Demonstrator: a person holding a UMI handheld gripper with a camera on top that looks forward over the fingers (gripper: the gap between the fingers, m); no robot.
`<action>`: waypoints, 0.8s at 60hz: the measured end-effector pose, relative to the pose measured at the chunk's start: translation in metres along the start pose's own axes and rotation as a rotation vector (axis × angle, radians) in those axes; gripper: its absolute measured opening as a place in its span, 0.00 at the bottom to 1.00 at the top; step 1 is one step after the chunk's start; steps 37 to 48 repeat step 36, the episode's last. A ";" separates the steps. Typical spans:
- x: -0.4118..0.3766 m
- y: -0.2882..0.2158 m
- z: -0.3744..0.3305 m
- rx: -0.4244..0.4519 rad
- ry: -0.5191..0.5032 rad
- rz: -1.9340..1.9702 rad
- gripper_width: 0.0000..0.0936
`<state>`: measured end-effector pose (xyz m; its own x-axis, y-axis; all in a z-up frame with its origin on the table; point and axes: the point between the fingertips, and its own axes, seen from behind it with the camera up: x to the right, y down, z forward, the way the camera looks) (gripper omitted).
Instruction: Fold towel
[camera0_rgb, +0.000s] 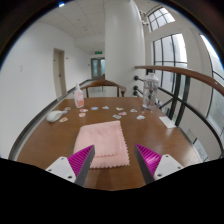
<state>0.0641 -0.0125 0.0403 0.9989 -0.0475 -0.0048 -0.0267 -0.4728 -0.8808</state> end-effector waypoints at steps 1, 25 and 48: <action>-0.003 0.001 -0.006 0.005 -0.010 -0.002 0.89; -0.082 0.004 -0.151 0.190 -0.133 -0.094 0.90; -0.083 0.017 -0.167 0.188 -0.114 -0.090 0.87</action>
